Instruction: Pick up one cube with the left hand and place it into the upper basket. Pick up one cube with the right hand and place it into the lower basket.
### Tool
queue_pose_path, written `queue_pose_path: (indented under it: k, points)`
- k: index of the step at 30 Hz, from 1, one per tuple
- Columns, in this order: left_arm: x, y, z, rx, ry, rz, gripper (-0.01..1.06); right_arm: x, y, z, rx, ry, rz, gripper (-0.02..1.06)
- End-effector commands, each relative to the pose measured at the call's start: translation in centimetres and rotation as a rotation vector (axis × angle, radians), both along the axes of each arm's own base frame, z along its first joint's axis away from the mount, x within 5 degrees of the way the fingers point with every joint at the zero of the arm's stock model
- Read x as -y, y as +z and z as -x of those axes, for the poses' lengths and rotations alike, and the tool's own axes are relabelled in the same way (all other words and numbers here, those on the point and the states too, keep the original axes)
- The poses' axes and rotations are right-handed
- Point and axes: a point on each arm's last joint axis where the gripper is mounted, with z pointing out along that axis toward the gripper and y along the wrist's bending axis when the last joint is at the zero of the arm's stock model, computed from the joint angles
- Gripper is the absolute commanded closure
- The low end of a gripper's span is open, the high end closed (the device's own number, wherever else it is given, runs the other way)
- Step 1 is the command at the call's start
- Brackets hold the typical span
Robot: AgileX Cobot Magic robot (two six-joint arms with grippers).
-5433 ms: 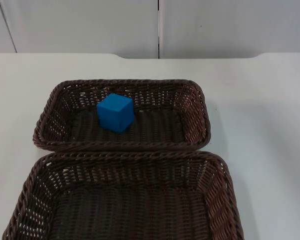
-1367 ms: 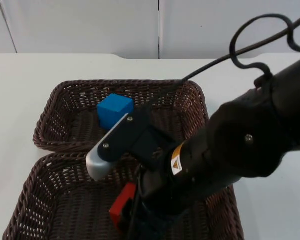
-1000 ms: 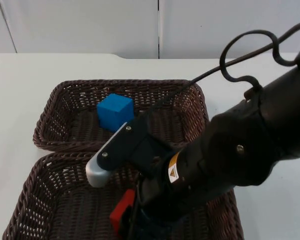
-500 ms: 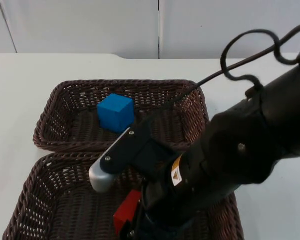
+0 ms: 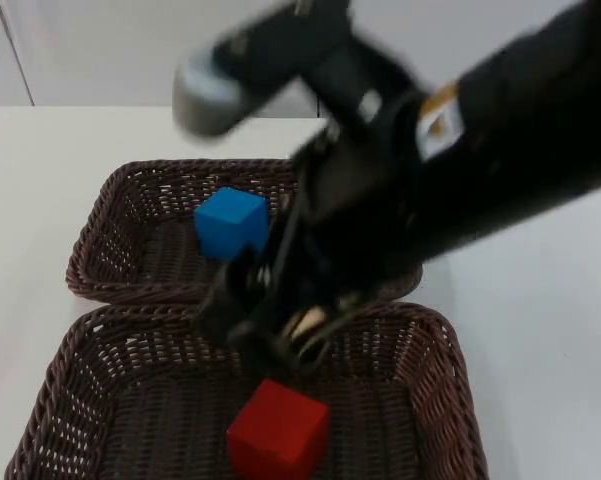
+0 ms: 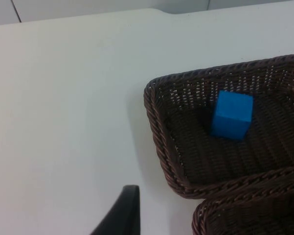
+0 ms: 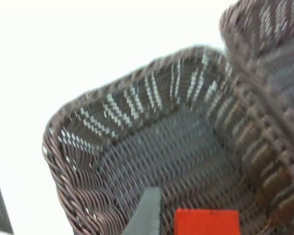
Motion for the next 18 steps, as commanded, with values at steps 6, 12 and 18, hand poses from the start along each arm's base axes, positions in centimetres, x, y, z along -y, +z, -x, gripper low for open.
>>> queue_pose_path:
  k: [6,12,18]
  points:
    - [0.0,0.0,0.1,0.001,0.003,0.011,0.00,1.9,4.8,1.5,0.053,0.019,-0.080,0.27]
    - [0.0,0.0,0.1,-0.003,0.002,0.005,0.00,3.3,7.1,2.4,0.096,0.034,-0.111,0.27]
    - [-0.1,0.2,0.7,0.000,-0.002,0.003,0.00,4.9,9.1,3.5,0.106,0.044,-0.132,0.27]
